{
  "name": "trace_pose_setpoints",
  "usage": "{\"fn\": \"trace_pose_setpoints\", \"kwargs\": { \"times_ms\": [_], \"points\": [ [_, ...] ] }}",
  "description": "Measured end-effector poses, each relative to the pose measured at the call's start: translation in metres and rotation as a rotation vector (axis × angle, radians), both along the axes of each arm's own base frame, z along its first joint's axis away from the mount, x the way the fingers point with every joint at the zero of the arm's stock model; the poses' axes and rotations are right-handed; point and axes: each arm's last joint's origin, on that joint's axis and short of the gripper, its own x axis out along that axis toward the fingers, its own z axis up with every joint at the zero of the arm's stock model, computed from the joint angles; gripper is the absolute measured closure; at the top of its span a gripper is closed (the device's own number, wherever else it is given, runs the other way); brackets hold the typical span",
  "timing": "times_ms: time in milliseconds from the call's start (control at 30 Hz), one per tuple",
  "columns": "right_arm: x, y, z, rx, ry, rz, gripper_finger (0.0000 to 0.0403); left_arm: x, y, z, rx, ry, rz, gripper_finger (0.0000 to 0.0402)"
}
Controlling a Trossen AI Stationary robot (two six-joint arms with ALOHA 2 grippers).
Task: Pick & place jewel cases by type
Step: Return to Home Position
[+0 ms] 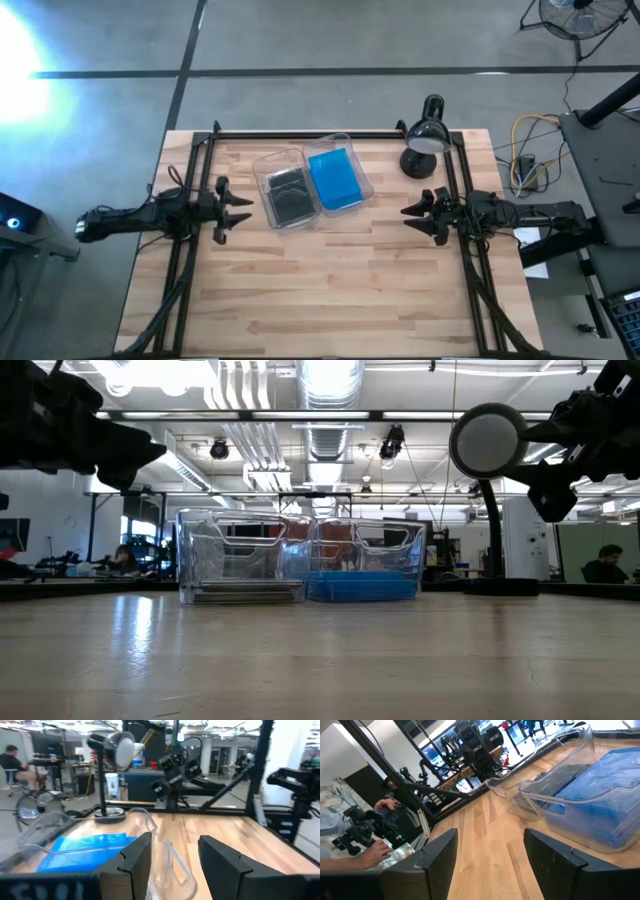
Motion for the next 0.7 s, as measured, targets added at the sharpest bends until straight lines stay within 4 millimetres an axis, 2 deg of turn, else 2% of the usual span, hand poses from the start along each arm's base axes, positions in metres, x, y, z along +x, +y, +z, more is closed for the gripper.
{"fn": "trace_pose_setpoints", "kwargs": {
  "times_ms": [267, 700],
  "points": [
    [0.0000, 0.0000, 0.0000, 0.000, 0.000, 0.000, 0.0179, 0.0003, -0.0055, -0.0029, 0.035, 0.032, -0.055, 0.0259],
    [0.0000, 0.0000, 0.0000, 0.000, 0.000, 0.000, 0.0179, 0.0017, -0.0055, -0.0050, -0.055, 0.055, -0.058, 0.0259]
  ]
}}
